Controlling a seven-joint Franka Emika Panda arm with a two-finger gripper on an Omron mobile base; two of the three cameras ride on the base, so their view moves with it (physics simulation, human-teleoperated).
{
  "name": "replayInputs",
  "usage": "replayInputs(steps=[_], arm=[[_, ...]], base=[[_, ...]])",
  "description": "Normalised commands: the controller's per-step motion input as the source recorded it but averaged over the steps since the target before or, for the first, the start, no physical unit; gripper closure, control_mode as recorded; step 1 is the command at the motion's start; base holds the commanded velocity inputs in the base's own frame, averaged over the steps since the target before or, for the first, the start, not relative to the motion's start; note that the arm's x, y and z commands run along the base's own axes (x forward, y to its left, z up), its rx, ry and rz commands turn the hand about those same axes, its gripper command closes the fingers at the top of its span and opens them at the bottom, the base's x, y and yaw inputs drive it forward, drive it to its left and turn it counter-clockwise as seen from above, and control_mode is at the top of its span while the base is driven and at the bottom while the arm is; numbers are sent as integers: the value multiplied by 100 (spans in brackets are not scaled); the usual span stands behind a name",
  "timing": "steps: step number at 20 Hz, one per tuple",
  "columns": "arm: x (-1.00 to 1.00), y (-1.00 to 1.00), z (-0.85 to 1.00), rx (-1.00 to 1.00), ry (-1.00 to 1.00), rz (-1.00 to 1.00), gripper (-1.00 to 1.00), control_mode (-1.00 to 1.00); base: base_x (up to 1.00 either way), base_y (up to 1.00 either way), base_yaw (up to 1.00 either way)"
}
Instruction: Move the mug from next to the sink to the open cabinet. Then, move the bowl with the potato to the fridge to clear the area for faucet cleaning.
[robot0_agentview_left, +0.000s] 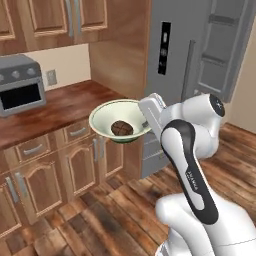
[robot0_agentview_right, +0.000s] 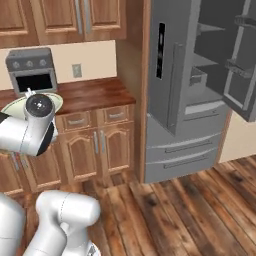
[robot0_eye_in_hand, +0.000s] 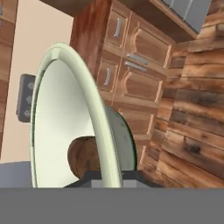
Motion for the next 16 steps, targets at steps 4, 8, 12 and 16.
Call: replayInputs(steps=[4, 8, 12, 16], arm=[[0, 0, 0, 0, 0, 0, 100, 100], [0, 0, 0, 0, 0, 0, 100, 100], [0, 0, 0, 0, 0, 0, 100, 100], [0, 0, 0, 0, 0, 0, 100, 100]], base=[[100, -100, -22], [45, -100, -5], [51, -100, 0], [58, -100, -1]])
